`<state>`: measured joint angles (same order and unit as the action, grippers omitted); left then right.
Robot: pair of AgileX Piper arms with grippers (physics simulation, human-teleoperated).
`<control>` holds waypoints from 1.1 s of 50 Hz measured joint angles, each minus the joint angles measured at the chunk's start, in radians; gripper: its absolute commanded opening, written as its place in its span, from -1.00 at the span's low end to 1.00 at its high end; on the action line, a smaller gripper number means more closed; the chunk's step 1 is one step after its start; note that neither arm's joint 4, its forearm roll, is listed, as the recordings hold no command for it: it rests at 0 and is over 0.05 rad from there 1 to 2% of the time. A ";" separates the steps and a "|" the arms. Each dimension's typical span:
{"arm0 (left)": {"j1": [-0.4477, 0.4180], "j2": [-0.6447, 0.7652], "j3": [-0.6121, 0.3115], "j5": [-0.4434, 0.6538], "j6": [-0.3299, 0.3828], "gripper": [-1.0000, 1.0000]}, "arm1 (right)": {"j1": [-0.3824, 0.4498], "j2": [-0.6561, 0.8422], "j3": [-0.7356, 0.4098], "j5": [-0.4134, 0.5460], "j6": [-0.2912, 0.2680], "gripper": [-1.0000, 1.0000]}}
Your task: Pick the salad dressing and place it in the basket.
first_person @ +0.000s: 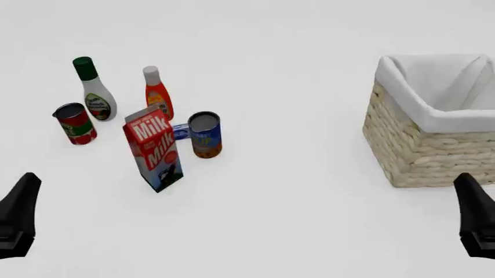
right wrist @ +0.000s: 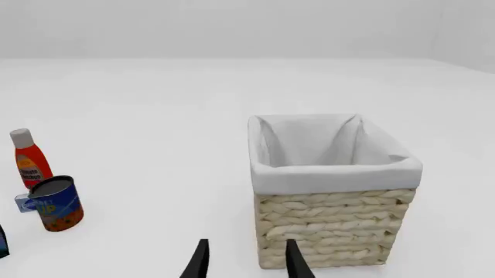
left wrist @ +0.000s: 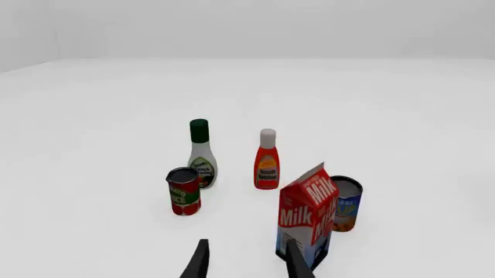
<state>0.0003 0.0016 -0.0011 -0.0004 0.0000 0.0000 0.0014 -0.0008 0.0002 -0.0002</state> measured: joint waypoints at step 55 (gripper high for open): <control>0.039 0.705 -0.360 -0.319 0.078 1.00 | -0.001 0.013 0.000 -0.012 0.012 1.00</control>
<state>0.0392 0.7067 -0.3607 -0.3197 0.0776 -0.0014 0.0148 -0.0006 -0.0117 0.0117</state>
